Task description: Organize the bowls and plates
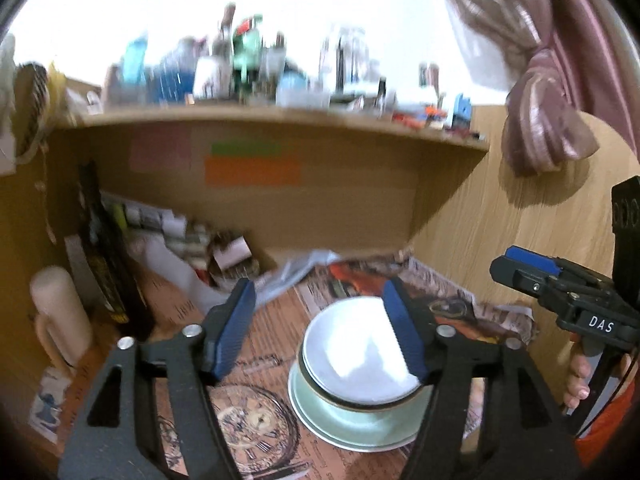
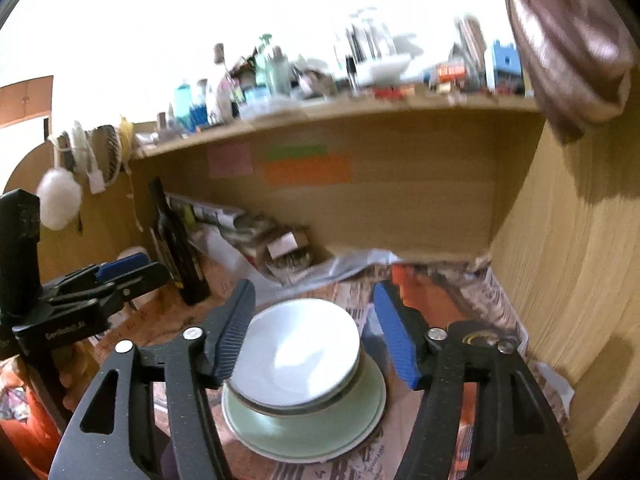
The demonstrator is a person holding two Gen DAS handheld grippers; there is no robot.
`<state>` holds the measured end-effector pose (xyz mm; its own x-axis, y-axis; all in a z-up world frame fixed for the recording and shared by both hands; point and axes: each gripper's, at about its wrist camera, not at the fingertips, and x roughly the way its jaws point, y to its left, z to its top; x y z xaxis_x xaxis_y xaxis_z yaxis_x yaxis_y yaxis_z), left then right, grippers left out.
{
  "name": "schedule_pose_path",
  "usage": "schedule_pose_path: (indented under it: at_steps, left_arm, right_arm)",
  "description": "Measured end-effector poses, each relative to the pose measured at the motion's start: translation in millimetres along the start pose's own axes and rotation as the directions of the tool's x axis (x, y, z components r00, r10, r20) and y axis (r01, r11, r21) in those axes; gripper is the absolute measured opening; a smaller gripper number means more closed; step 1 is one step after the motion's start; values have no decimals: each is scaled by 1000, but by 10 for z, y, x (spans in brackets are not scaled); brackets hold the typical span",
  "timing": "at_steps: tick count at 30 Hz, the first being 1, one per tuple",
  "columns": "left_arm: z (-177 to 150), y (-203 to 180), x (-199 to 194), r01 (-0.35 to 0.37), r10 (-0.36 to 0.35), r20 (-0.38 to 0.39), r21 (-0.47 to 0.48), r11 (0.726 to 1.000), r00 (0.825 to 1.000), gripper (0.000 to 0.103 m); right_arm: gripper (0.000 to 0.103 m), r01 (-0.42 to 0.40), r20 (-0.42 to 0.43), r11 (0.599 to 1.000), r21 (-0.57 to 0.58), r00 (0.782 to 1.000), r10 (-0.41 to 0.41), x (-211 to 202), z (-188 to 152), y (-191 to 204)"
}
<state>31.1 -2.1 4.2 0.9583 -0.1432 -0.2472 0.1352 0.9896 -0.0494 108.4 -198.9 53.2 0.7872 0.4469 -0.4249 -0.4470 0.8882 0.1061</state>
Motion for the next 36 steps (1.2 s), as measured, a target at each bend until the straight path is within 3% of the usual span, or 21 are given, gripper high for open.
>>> schedule_pose_path:
  at_steps: [4, 9, 11, 14, 36]
  left_arm:
    - [32, -77, -231, -15, 14, 57, 27, 1000, 998, 78]
    - [43, -88, -402, -30, 28, 111, 12, 999, 993, 98]
    - [43, -85, -434, -37, 36, 125, 7, 999, 991, 100]
    - [34, -96, -463, -33, 32, 133, 1, 999, 991, 101]
    - [-25, -113, -383, -42, 40, 109, 11, 999, 993, 103]
  right_arm:
    - [72, 7, 56, 1000, -12, 998, -7, -135, 20, 68]
    - [87, 20, 99, 1000, -15, 995, -18, -252, 12, 101]
    - [91, 23, 111, 1000, -13, 994, -22, -294, -7, 104]
    - [103, 28, 122, 1000, -4, 992, -27, -324, -35, 96]
    - [103, 22, 130, 999, -29, 991, -18, -339, -64, 173]
